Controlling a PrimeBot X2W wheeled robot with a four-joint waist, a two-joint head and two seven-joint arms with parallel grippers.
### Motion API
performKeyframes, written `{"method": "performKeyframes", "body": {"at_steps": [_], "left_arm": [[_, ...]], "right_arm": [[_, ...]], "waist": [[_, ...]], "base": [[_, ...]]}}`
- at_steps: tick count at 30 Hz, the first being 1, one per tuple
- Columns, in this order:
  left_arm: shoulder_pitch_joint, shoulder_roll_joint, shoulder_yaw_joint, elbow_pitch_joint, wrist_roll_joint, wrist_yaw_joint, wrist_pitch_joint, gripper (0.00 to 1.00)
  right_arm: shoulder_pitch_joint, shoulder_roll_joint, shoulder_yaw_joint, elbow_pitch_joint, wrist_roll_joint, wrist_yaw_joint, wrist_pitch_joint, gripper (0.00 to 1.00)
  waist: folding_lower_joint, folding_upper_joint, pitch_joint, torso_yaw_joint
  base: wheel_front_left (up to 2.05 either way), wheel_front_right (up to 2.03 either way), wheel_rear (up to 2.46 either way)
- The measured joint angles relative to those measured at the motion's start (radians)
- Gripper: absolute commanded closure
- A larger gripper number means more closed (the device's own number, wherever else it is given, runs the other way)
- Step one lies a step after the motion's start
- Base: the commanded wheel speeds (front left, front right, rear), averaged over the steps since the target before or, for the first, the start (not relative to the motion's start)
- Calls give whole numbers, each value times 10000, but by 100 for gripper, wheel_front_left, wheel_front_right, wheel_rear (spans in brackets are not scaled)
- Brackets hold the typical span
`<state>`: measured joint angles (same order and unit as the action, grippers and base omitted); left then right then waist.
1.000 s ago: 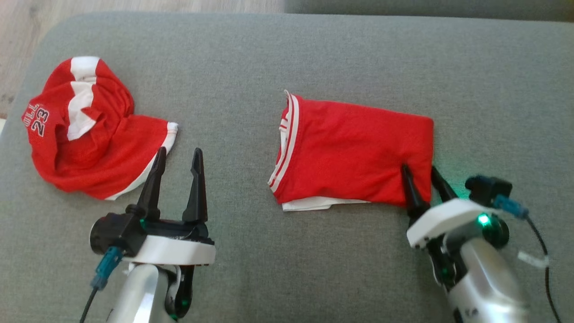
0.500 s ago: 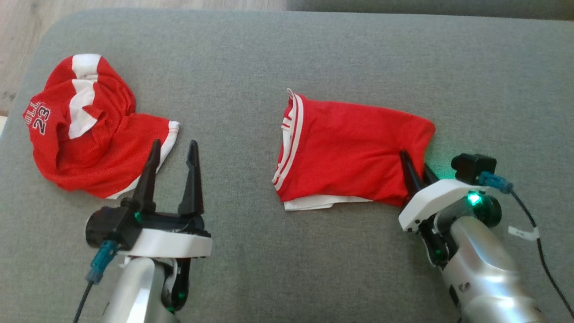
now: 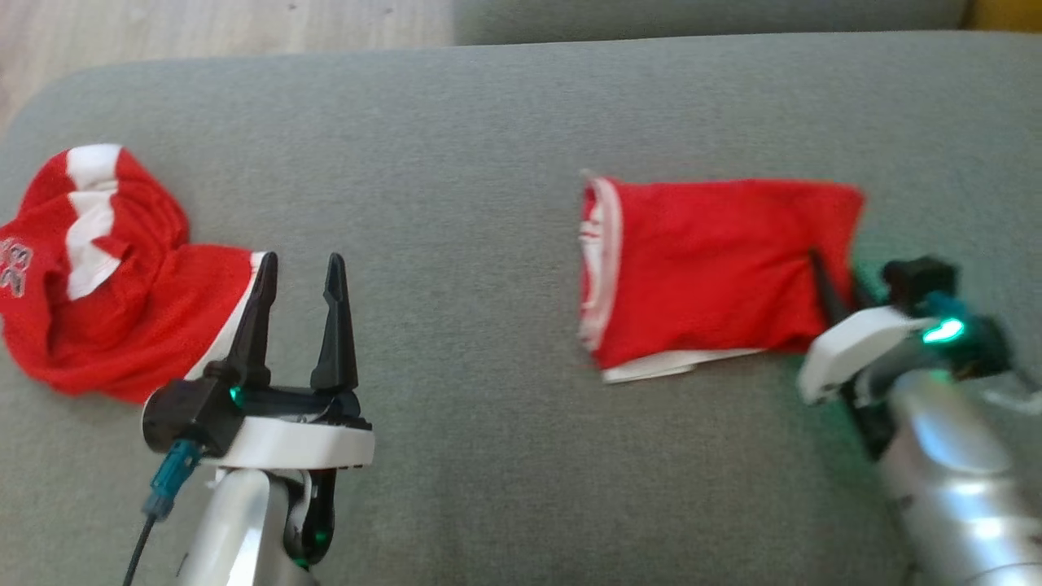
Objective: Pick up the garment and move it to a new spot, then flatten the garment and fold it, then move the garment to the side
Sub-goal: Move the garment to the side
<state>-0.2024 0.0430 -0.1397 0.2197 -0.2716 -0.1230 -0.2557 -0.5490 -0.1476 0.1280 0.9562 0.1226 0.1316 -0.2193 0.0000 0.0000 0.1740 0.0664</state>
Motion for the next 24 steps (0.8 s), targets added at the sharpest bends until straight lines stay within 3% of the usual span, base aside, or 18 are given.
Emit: {"method": "performKeyframes", "body": {"at_steps": [6, 13, 24], "left_arm": [[-7, -2, -2, -105, 0, -2, -10, 0], [-195, -2, -173, -128, -10, -4, -10, 0], [-806, -6, -232, -119, -10, -17, -10, 0]], "right_arm": [[2, -1605, -161, -907, -823, 0, 594, 100], [3, -3486, -479, -1645, -888, 0, 1187, 100], [-576, -4943, -1492, -1716, -1202, 0, 1421, 100]], "waist": [[0, 0, 163, -343], [0, 0, 672, -366], [1, 0, 1593, 110]], "base": [[0, 0, 0], [0, 0, 0], [0, 0, 0]]}}
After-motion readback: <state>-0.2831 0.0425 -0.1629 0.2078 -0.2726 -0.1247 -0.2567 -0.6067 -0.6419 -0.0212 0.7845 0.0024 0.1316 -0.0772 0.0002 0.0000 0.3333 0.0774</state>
